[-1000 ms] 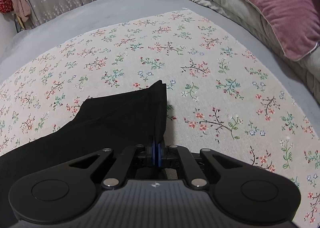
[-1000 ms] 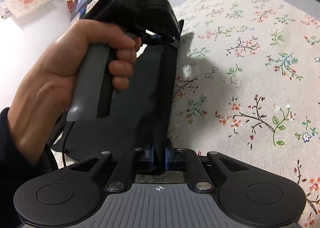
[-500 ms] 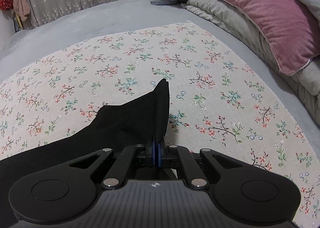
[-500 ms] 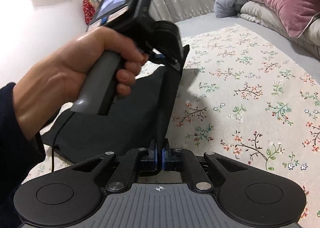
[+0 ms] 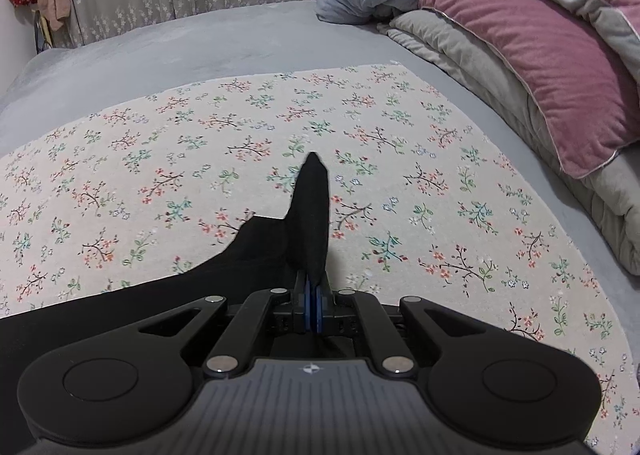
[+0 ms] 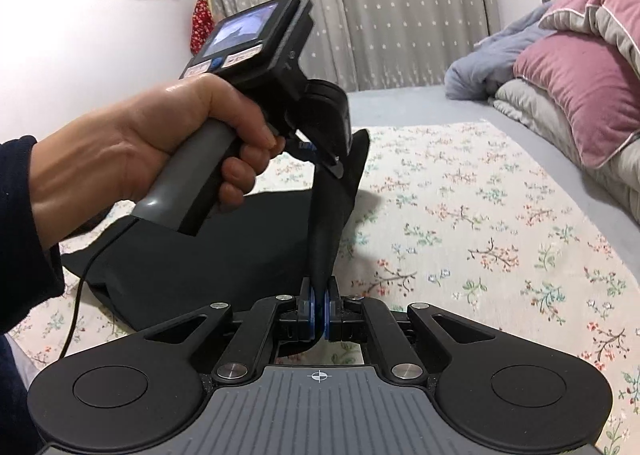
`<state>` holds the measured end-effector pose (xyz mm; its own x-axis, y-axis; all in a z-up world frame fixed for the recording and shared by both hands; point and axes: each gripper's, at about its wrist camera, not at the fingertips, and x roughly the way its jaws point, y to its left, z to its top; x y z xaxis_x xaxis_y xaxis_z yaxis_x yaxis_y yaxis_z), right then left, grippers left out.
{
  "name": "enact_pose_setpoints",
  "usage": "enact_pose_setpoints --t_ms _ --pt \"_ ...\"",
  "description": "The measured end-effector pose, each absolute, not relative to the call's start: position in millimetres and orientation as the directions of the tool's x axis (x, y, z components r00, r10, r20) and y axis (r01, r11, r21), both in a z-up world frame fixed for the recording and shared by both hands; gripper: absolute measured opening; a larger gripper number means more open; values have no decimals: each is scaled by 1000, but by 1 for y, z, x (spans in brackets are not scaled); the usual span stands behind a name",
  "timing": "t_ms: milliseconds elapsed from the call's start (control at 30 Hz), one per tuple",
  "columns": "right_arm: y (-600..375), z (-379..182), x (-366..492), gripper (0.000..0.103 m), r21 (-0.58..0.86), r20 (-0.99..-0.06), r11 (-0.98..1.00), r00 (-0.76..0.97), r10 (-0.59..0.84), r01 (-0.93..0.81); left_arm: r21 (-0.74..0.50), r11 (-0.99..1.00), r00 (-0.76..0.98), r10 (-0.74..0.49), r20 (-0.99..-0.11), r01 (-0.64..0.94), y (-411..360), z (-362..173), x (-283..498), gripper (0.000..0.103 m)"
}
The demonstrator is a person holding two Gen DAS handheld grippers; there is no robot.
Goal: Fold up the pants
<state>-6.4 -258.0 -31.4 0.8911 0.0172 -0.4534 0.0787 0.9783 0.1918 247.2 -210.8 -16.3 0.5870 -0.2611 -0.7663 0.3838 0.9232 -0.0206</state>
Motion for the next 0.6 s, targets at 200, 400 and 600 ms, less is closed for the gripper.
enact_pose_setpoints --t_ms 200,400,600 --pt "-249 -24 -5 4 134 -414 988 910 -10 72 -41 928 587 -269 -763 371 -194 -11 250 25" --pt "-213 -18 -3 4 -82 -327 994 940 -94 70 -52 937 599 -262 -757 344 -179 -10 256 25" --pt "-178 -18 12 3 -182 -302 983 949 -91 36 -49 936 617 -268 -740 349 -154 -8 258 25"
